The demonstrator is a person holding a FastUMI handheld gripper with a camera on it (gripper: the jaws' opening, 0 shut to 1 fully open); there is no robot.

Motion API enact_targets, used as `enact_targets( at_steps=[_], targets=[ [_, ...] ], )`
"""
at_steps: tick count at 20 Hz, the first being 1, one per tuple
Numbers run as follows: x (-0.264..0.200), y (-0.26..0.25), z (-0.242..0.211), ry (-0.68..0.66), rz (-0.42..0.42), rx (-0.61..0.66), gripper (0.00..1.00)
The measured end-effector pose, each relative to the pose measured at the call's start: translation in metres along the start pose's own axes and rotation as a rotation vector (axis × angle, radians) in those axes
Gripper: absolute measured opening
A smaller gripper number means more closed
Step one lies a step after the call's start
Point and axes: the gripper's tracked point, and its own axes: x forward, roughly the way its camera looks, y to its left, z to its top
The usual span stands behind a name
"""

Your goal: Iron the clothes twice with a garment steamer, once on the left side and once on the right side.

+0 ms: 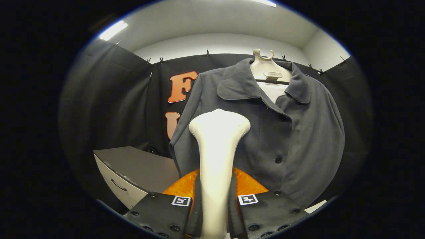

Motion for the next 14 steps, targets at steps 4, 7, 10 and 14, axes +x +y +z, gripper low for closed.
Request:
enact_targets(
  at_steps=[4,7,10,14],
  targets=[
    [0.0,-0.001,-0.004,-0.002,-0.004,0.004,0.38],
    [-0.003,-0.001,-0.012,0.006,-0.01,0.011,0.38],
    [-0.006,-0.001,-0.023,0.019,-0.005,0.02,0.38],
    [-0.01,-0.002,-0.037,0.027,-0.013,0.024,0.38]
  ],
)
